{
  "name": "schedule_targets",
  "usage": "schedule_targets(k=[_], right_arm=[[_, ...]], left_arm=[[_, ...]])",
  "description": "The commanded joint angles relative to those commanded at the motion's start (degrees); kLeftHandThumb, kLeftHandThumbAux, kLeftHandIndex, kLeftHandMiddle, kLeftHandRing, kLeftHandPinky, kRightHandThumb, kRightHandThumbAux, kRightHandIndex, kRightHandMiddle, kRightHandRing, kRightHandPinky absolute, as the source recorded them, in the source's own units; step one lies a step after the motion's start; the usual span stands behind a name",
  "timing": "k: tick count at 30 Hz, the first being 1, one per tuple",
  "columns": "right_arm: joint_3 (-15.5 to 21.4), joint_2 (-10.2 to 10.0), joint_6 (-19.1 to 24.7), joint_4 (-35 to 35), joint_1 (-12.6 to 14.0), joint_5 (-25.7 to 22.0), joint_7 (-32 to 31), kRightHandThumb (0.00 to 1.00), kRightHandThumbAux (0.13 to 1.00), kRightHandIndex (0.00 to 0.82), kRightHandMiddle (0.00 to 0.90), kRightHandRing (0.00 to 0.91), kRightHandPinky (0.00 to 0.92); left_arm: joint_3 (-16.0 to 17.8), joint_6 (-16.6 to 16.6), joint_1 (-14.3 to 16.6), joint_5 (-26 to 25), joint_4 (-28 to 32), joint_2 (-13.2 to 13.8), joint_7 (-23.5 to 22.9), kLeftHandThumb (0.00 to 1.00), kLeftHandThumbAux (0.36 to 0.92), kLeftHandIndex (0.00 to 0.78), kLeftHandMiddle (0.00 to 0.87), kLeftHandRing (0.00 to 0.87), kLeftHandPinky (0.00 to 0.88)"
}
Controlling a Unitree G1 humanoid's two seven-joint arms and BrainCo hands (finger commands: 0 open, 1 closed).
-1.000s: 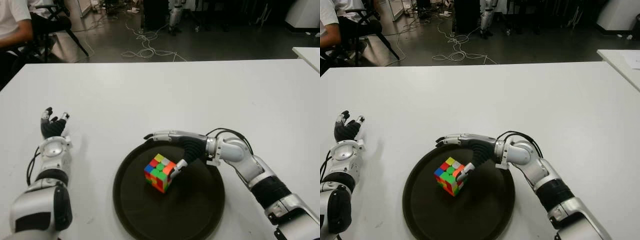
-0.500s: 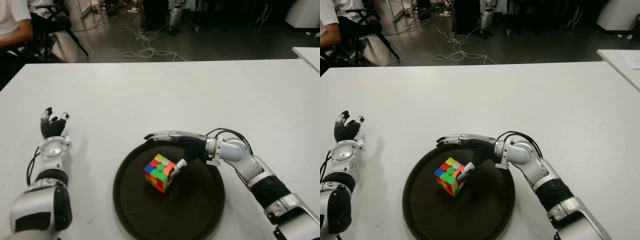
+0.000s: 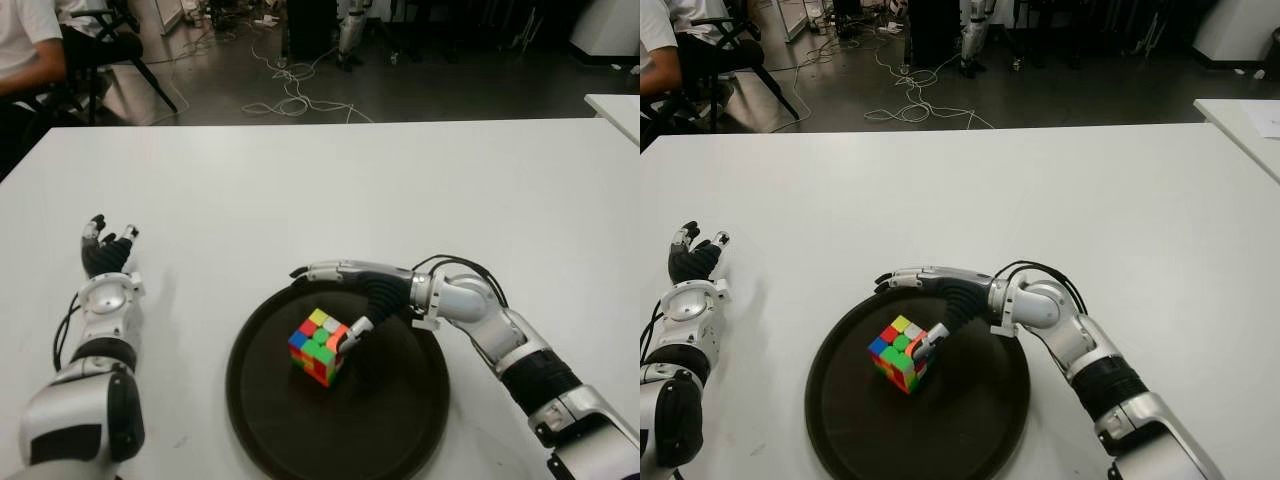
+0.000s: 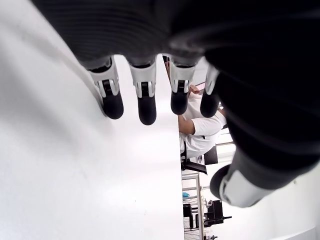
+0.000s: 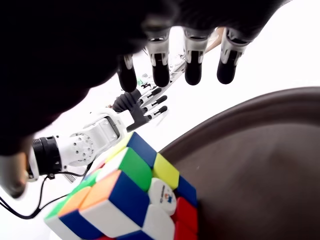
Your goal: Pick up the Rubik's Cube and put it in the plate
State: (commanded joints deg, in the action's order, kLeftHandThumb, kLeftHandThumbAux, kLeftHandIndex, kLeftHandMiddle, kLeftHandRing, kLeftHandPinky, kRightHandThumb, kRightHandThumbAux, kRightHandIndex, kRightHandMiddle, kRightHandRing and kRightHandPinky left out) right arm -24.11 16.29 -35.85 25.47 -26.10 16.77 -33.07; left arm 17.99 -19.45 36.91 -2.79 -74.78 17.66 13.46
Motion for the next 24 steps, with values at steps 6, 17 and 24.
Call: schedule_targets(k=[6,17,24], right_arm=[[0.2,0.1,-0.6,0.6,-0.2,0.1,1.1,0.000,0.462,0.000,0.000,0.000,0.000],[8.9,-4.2,-5.9,12.4,-4.9,-9.6,5.8,0.000,0.443,0.000,0.000,0.000,0.000],[16.8,-3.7,-11.0,24.3,-10.7,-13.5,11.5,0.000,0.556,0.000,0.000,0.000,0.000]], left_arm=[[0.3,0.0,0.1,-0.2,0.0,-0.1,0.2,0.000,0.720,0.043,0.091,0.084,0.075],[0.4,0.2,0.1,-0.3,-0.1,-0.1,-0.2,0.000,0.722,0.041,0.093,0.086,0.075],[0.4,0.0,0.1,-0.2,0.0,-0.2,-0.2,0.000,0.718,0.041,0.092,0.086,0.078]])
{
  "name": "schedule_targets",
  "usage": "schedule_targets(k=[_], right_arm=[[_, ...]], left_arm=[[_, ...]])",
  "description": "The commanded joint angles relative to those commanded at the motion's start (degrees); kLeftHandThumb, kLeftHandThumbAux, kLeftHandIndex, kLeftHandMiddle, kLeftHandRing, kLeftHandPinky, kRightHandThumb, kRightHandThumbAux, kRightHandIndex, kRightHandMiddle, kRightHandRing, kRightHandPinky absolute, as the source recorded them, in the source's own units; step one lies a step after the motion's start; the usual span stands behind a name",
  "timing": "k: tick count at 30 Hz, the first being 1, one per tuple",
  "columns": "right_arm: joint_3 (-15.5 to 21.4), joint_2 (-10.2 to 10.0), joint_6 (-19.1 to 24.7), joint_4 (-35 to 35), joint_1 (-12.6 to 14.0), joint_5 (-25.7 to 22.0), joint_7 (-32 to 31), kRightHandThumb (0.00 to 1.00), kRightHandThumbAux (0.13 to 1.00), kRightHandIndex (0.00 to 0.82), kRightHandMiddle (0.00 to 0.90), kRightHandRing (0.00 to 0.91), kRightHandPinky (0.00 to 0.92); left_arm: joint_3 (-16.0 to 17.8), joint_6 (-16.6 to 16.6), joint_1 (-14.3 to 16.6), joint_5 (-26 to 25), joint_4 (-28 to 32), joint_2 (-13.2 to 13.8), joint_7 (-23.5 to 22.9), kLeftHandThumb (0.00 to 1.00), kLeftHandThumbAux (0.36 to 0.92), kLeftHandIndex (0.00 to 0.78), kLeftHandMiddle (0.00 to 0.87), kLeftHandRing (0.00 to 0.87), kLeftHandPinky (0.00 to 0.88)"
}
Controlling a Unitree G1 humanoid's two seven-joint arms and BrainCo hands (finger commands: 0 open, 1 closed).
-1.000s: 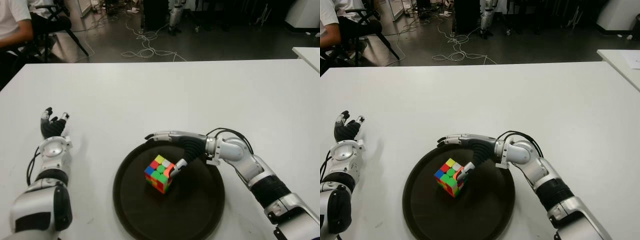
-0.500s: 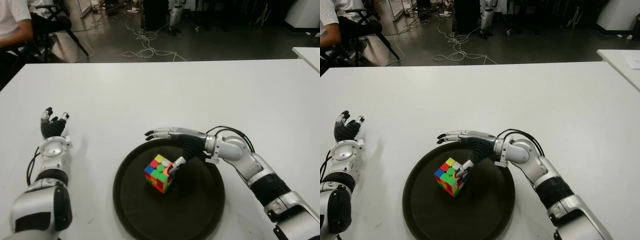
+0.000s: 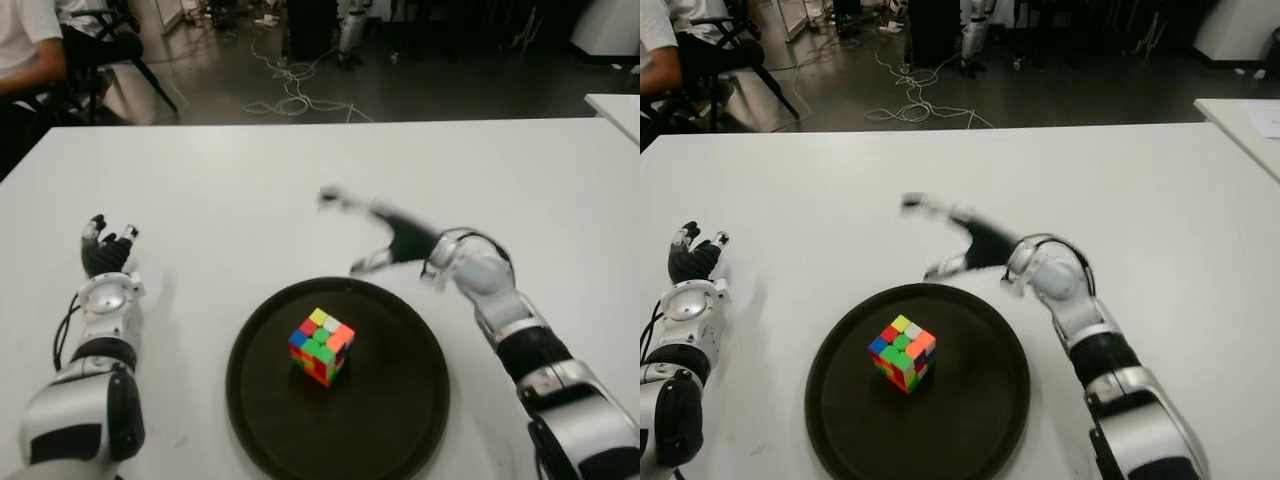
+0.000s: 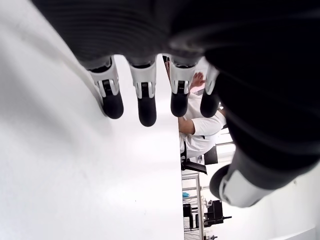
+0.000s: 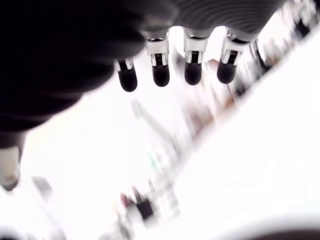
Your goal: Pick up the Rubik's Cube and put it in the plate
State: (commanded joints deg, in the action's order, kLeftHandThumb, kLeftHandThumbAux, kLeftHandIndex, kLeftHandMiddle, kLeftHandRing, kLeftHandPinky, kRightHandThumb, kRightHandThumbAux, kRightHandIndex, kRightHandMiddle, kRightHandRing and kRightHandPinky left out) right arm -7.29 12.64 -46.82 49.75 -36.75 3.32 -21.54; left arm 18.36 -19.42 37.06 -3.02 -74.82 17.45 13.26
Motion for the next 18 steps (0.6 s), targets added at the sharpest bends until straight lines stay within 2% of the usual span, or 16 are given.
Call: schedule_targets(k=[3,8,10,13,18], right_arm=[[1.8,0.1,-0.1,5.2,-2.3,0.2,2.1,0.000,0.584,0.000,0.000,0.000,0.000],[4.0,0.0,-0.3,7.2,-3.0,1.3,7.9,0.000,0.630,0.000,0.000,0.000,0.000],[5.3,0.5,0.0,8.2,-3.4,0.8,9.6,0.000,0.647,0.000,0.000,0.000,0.000],[7.3,0.1,1.2,9.4,-3.5,0.1,13.1,0.000,0.688,0.001,0.000,0.000,0.000],[9.8,0.9,3.8,13.4,-4.7,-0.4,16.5,0.000,0.661,0.000,0.000,0.000,0.000]], left_arm=[[0.0,0.0,0.0,0.1,0.0,0.0,0.1,0.000,0.721,0.042,0.093,0.087,0.079],[0.1,0.1,0.1,-0.1,0.0,0.0,0.1,0.000,0.715,0.042,0.094,0.086,0.077],[0.1,0.2,0.1,-0.1,0.1,0.0,0.1,0.000,0.716,0.042,0.094,0.086,0.077],[0.0,0.3,0.1,0.0,0.1,-0.1,0.3,0.000,0.717,0.040,0.090,0.084,0.076],[-0.1,0.3,0.1,0.1,0.1,-0.1,0.4,0.000,0.730,0.039,0.088,0.079,0.069]])
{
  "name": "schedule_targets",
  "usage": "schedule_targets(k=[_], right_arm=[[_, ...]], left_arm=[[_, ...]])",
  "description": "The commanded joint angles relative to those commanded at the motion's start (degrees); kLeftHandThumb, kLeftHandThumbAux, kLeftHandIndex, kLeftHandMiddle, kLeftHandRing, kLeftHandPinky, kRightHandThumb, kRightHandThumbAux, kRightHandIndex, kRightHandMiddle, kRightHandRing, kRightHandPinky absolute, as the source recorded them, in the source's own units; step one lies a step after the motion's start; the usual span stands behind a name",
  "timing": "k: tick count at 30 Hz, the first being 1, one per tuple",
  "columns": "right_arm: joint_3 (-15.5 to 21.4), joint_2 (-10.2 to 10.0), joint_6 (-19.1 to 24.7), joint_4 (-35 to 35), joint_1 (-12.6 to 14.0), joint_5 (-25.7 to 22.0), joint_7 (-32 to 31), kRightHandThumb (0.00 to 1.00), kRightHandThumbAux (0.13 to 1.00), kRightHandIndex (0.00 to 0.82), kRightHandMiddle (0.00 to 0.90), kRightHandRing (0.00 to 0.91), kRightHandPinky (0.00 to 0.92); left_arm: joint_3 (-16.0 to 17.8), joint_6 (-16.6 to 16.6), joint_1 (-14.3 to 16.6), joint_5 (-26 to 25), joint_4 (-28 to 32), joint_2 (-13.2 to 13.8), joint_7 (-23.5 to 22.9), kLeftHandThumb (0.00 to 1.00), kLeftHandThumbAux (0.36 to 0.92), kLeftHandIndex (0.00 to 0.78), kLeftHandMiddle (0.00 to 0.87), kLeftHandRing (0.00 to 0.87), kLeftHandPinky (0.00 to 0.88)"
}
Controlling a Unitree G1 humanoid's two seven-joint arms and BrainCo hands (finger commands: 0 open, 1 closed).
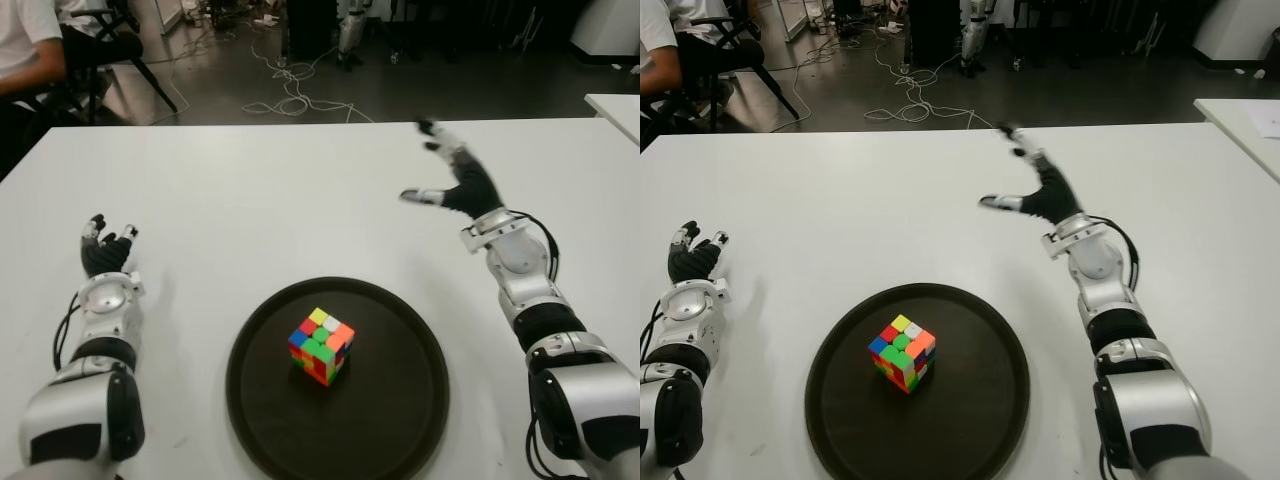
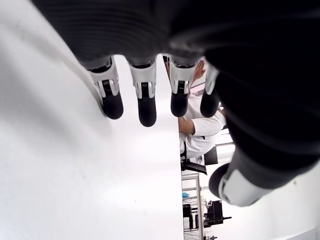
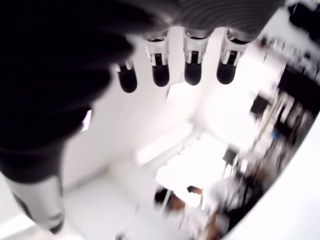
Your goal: Pick up the Rubik's Cube and put it in the plate
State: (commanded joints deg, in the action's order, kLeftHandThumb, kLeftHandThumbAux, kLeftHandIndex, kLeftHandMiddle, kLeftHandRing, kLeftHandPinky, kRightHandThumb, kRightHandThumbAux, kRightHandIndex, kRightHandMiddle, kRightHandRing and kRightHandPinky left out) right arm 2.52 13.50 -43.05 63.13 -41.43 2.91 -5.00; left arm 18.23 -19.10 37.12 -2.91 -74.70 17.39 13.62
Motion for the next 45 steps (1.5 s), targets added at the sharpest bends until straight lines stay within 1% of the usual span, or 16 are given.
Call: schedule_targets(k=[4,8,12,14,16,19,24,28,31,34,39,45], right_arm=[[1.9,0.1,2.5,4.6,-2.0,-0.5,2.2,0.000,0.669,0.000,0.000,0.000,0.000],[4.6,0.4,3.8,6.8,-1.8,-2.0,3.3,0.000,0.702,0.000,0.000,0.000,0.000],[5.6,0.2,3.8,6.7,-1.0,-2.2,4.4,0.000,0.724,0.000,0.000,0.000,0.000],[5.8,-0.2,3.4,6.3,-0.2,-1.9,5.8,0.000,0.735,0.000,0.000,0.000,0.000],[6.1,-1.2,2.2,5.9,1.3,-1.8,7.7,0.000,0.755,0.003,0.000,0.000,0.000],[5.9,-1.3,1.6,5.8,2.4,-1.1,9.8,0.000,0.769,0.008,0.000,0.000,0.000],[5.1,-1.3,1.8,5.5,3.4,0.1,11.8,0.000,0.758,0.012,0.000,0.000,0.000],[4.7,-1.3,2.2,5.5,3.8,0.8,12.8,0.000,0.751,0.013,0.000,0.000,0.000],[4.1,-1.3,3.1,6.9,4.5,1.9,13.9,0.000,0.741,0.012,0.000,0.000,0.000],[4.0,-1.1,3.7,8.3,4.5,2.2,13.9,0.000,0.731,0.006,0.000,0.000,0.000],[3.6,-2.0,4.2,9.1,4.4,3.1,15.0,0.000,0.706,0.000,0.000,0.000,0.000],[4.0,-2.7,3.4,9.5,5.4,3.1,15.4,0.000,0.707,0.000,0.000,0.000,0.000]], left_arm=[[0.0,0.1,0.0,0.0,0.0,0.1,0.0,0.000,0.735,0.043,0.093,0.081,0.067],[0.0,0.1,0.0,0.0,-0.1,0.4,-0.2,0.000,0.729,0.045,0.095,0.083,0.068],[0.2,0.2,0.0,-0.1,-0.2,0.5,-0.3,0.000,0.731,0.047,0.099,0.086,0.071],[0.2,0.2,0.0,-0.1,-0.2,0.5,-0.4,0.000,0.732,0.047,0.100,0.087,0.072],[0.3,0.2,0.0,-0.2,-0.2,0.6,-0.5,0.000,0.733,0.046,0.101,0.088,0.075],[0.4,0.0,-0.1,-0.3,-0.2,0.6,-0.6,0.000,0.732,0.044,0.101,0.090,0.076],[0.5,-0.4,-0.3,-0.4,0.0,0.5,-0.6,0.000,0.740,0.045,0.103,0.090,0.071],[0.5,-0.6,-0.4,-0.3,0.0,0.5,-0.6,0.000,0.749,0.047,0.105,0.090,0.070],[-0.4,-1.5,-0.8,0.7,0.1,0.4,0.1,0.000,0.749,0.046,0.096,0.081,0.063],[-1.7,-2.3,-1.1,2.0,0.2,0.4,0.6,0.000,0.733,0.042,0.082,0.068,0.059],[-2.8,-3.4,-1.6,3.2,0.2,0.7,1.1,0.000,0.719,0.036,0.073,0.059,0.059],[-2.7,-4.3,-1.9,3.0,0.3,0.6,0.9,0.000,0.720,0.035,0.069,0.057,0.058]])
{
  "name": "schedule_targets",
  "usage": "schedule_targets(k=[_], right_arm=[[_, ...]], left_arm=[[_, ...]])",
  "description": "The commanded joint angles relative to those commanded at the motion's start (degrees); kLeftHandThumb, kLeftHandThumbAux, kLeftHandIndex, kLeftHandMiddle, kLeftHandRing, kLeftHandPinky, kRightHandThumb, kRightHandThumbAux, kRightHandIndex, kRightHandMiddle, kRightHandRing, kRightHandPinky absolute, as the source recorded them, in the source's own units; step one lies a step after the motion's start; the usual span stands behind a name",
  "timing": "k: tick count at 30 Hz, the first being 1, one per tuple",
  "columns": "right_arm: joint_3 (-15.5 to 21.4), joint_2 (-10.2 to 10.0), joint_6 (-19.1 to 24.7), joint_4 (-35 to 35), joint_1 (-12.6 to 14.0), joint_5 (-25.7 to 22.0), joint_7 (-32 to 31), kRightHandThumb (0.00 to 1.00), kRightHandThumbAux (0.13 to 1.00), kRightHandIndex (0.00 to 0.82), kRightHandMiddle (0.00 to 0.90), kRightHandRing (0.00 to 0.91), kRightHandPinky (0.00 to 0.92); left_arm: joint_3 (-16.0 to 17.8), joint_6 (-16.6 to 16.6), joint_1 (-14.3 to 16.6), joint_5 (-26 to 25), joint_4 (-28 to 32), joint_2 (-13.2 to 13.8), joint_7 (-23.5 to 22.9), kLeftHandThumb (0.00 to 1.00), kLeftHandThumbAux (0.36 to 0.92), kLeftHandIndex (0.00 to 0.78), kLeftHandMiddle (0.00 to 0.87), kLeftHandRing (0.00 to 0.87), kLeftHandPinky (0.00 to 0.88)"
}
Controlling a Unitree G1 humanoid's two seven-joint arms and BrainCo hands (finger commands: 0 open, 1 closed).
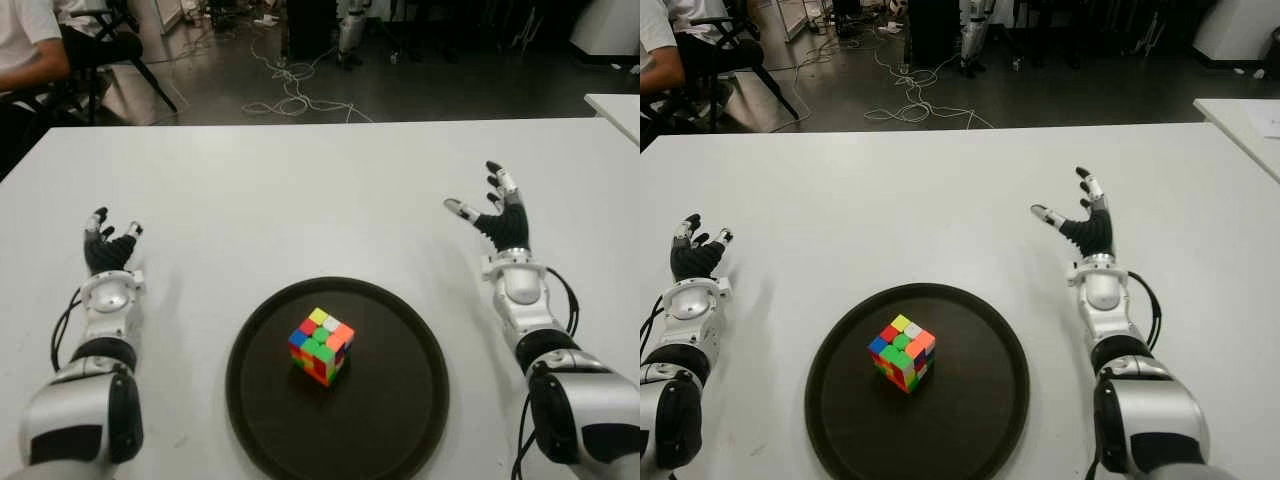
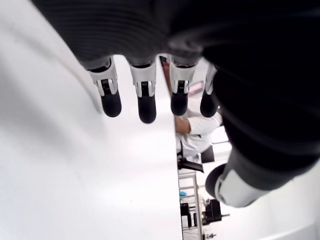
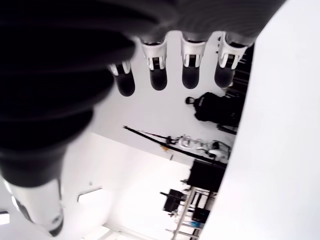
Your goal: Pick up the Rubik's Cube and put it in the plate
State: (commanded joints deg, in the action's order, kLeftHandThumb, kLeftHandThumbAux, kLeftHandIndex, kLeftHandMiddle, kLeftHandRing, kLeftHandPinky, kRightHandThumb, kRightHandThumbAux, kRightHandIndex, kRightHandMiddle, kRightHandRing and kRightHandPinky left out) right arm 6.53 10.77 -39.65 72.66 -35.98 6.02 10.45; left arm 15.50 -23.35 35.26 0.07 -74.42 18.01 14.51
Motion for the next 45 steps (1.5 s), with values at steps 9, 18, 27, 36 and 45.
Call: schedule_targets(k=[9,18,27,36,45], right_arm=[[0.5,-1.5,-3.6,-1.6,3.2,-0.3,1.0,0.000,0.733,0.000,0.000,0.000,0.000],[-0.5,-3.5,-8.1,-4.9,9.3,1.1,3.3,0.000,0.755,0.000,0.000,0.000,0.000],[-3.6,-4.8,-9.1,-10.2,14.4,4.9,8.1,0.000,0.747,0.000,0.000,0.000,0.000],[-3.6,-4.3,-6.8,-10.1,13.5,4.4,7.8,0.000,0.751,0.000,0.000,0.000,0.000],[-3.9,-3.4,-5.9,-7.7,11.9,4.9,8.2,0.000,0.737,0.000,0.000,0.000,0.000]], left_arm=[[-2.0,-5.7,-4.2,1.2,2.9,-3.2,2.1,0.000,0.714,0.021,0.048,0.036,0.039],[-6.9,-15.7,-14.1,5.4,10.0,-7.3,4.6,0.000,0.747,0.010,0.019,0.006,0.011],[-8.1,-18.7,-19.8,4.9,14.7,-9.3,2.5,0.000,0.745,0.000,0.001,0.000,0.000],[-7.2,-19.1,-20.4,2.9,17.7,-10.1,1.4,0.000,0.744,0.000,0.000,0.000,0.000],[-6.6,-19.4,-19.1,3.8,15.7,-8.9,2.9,0.000,0.705,0.000,0.000,0.000,0.000]])
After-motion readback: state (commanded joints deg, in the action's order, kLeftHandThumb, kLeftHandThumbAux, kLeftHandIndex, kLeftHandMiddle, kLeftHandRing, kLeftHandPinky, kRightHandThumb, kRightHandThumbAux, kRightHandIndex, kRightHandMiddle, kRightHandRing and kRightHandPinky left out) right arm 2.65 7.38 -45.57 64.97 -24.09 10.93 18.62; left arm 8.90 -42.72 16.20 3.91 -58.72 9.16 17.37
